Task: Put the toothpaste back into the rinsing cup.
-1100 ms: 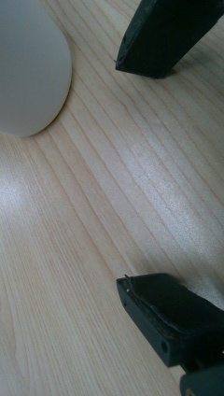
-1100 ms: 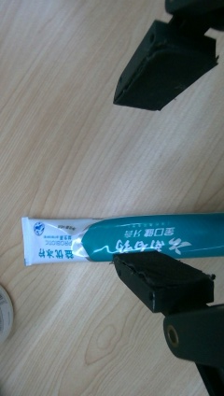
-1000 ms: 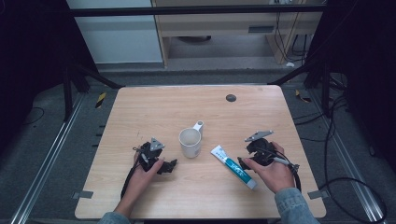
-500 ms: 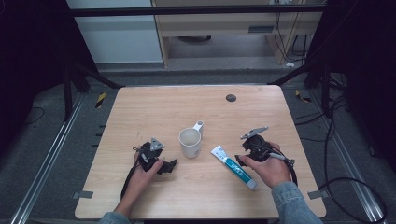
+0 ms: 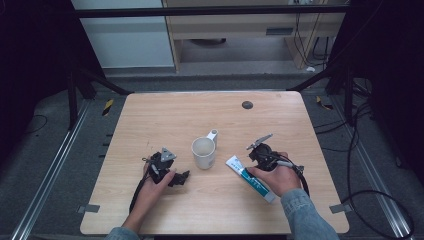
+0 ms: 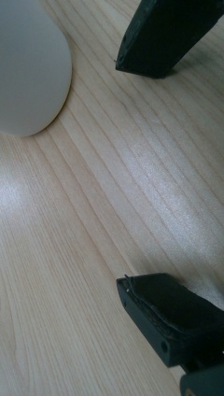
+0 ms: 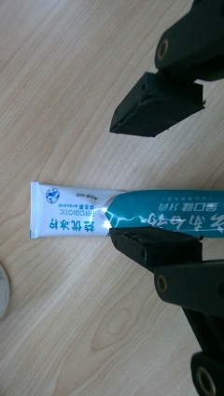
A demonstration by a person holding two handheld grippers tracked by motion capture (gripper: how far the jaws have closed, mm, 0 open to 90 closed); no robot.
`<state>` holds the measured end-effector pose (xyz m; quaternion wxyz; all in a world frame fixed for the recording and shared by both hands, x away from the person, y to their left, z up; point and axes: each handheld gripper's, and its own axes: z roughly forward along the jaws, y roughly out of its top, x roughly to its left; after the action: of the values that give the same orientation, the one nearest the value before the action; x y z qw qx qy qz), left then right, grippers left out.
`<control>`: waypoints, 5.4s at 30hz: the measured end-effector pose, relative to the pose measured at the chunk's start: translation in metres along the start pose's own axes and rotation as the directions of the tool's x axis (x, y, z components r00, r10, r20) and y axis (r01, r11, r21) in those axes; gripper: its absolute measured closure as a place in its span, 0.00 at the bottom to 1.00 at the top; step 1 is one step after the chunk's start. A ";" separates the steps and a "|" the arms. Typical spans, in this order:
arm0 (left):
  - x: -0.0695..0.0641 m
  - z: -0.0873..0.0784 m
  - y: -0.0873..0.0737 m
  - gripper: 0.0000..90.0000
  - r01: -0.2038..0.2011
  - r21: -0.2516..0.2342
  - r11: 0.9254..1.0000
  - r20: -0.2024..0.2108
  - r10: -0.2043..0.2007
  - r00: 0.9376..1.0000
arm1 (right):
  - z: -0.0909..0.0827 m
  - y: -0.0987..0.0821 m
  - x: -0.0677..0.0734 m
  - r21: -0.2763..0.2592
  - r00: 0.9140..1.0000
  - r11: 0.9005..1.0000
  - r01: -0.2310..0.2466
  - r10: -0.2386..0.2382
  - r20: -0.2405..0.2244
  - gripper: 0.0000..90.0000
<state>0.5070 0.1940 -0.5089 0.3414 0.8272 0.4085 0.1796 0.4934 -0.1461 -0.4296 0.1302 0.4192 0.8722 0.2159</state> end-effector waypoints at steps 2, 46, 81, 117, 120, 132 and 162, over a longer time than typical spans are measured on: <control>0.000 0.000 0.000 0.00 0.000 0.000 1.000 0.000 0.000 1.000 | 0.003 0.002 0.000 0.010 1.000 1.000 0.001 -0.001 -0.009 0.48; 0.000 0.000 0.000 0.00 0.000 0.000 1.000 0.001 0.000 1.000 | 0.037 0.011 0.011 0.135 0.998 0.990 0.039 -0.031 -0.061 0.50; 0.000 0.000 0.000 0.00 -0.001 0.000 1.000 0.001 0.001 1.000 | 0.055 0.017 0.011 0.178 0.998 0.984 0.002 0.010 -0.067 0.58; 0.000 0.000 0.000 0.00 0.000 -0.001 1.000 0.000 0.000 1.000 | 0.054 0.022 0.015 0.202 1.000 0.979 0.018 -0.019 0.005 0.76; 0.000 0.000 0.000 0.00 -0.001 0.000 1.000 0.000 0.001 1.000 | 0.052 0.022 0.014 0.194 1.000 0.981 0.013 -0.014 0.005 0.80; 0.000 0.000 0.000 0.00 0.000 0.000 1.000 0.001 0.000 1.000 | 0.035 0.020 0.004 0.126 0.998 0.991 -0.036 0.041 -0.043 0.87; 0.000 0.000 0.000 0.00 -0.002 -0.002 1.000 0.000 0.002 1.000 | -0.028 0.049 -0.005 -0.187 0.987 0.971 -0.151 0.136 -0.090 0.87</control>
<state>0.5076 0.1937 -0.5089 0.3421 0.8273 0.4076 0.1803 0.5183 -0.1306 -0.3814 0.1210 0.4579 0.8188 0.3243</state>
